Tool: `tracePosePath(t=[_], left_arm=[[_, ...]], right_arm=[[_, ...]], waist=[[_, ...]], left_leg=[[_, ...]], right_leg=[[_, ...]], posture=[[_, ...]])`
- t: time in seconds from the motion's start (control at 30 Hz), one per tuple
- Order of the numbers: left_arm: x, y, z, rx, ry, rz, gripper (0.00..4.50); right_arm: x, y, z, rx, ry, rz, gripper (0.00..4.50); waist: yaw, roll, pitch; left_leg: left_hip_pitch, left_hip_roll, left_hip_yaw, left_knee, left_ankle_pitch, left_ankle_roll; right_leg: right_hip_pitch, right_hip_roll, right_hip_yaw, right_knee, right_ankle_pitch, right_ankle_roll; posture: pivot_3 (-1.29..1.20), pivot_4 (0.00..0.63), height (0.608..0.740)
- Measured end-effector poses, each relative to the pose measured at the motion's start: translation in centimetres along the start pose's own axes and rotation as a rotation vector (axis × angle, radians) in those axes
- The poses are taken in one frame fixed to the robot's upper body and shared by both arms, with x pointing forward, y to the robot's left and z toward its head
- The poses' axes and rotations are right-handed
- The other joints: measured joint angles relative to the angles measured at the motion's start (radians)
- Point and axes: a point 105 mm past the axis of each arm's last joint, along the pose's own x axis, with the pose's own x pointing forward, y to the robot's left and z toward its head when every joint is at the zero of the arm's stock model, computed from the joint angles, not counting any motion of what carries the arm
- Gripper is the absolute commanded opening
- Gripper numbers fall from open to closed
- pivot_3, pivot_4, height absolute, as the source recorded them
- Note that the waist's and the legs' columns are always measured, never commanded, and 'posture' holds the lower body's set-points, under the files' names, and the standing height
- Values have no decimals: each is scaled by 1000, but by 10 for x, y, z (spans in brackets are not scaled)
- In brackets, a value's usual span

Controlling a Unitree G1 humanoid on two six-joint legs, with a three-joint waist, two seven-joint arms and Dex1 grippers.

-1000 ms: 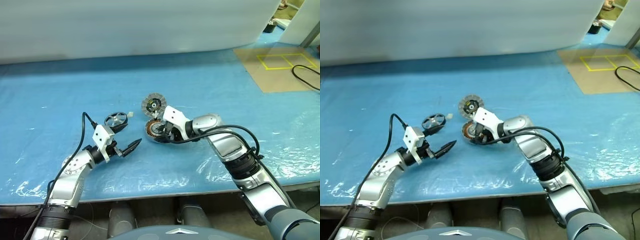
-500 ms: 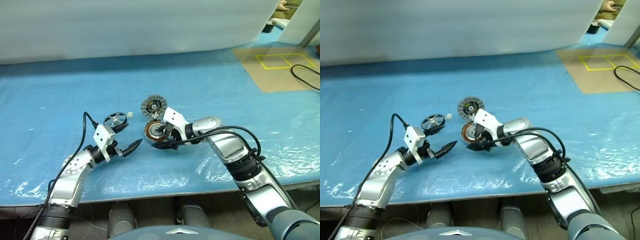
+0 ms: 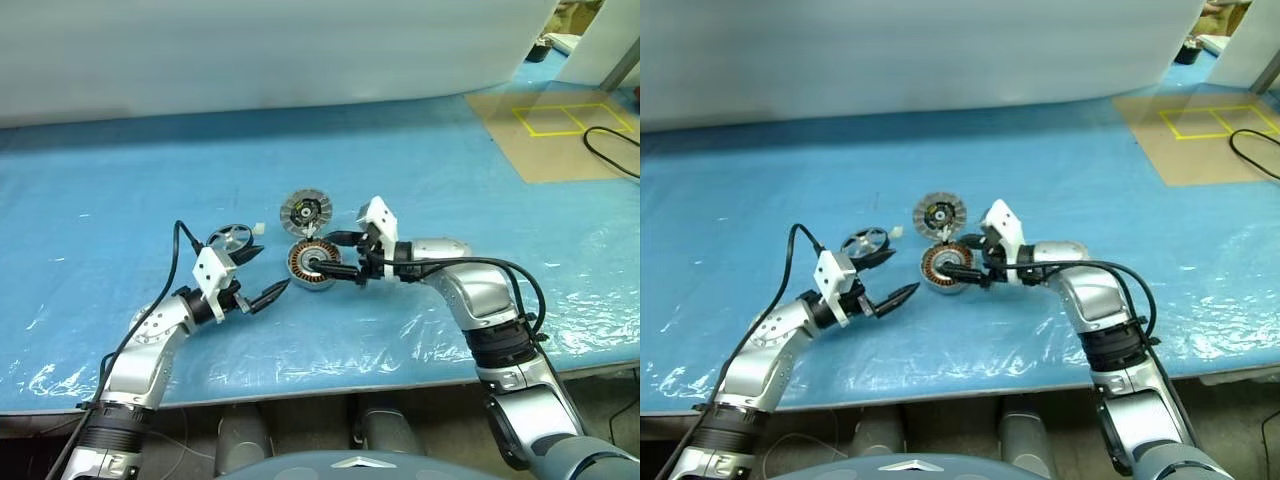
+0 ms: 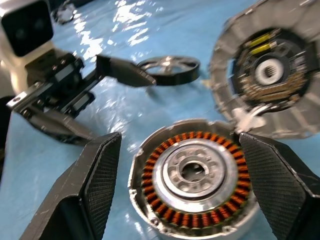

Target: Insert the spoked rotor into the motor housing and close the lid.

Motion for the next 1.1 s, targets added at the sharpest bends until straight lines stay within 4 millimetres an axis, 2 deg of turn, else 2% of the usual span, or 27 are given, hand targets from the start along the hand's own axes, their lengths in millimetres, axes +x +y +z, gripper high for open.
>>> tracePosePath(t=[0.1,0.27,0.37,0.6,0.73,0.87,1.1], left_arm=[[1,0,1,3,-1,-16,4500],[5,0,0,0,6,-44,4500],[7,0,1,1,6,-54,4500],[7,1,-3,-11,18,-61,4500],[7,1,-4,-10,19,-62,4500],[8,-1,-4,-9,19,-70,4500],[9,-1,-4,-6,23,-73,4500]], right_arm=[[-9,-12,5,-46,-60,-84,3981],[-27,-41,-10,-18,-61,-263,3981],[-41,-57,-24,-16,-34,-373,3981],[-70,-75,-70,18,77,-505,3981],[-87,-85,-81,34,107,-564,3981],[-92,-91,-81,59,92,-598,3981],[-84,-92,-77,108,63,-593,3981]], waist=[[0,0,0],[0,0,0],[0,0,0],[0,0,0],[-2,0,0],[-2,0,0],[-1,0,0]], left_leg=[[0,0,0,0,0,0],[-1,-1,0,1,0,0],[-1,-1,0,1,0,0],[-2,-2,0,2,0,0],[-2,-1,0,2,0,0],[-1,-1,0,3,0,0],[-2,-1,0,3,0,0]], right_leg=[[1,0,0,0,0,0],[1,0,0,0,0,0],[1,0,0,0,0,0],[1,0,0,0,1,1],[1,0,0,1,1,1],[1,0,0,1,1,1],[1,0,0,1,1,1]], posture=[[0,150,740],[0,150,740],[0,150,740],[0,150,740],[0,150,740],[0,150,740],[0,150,740]])
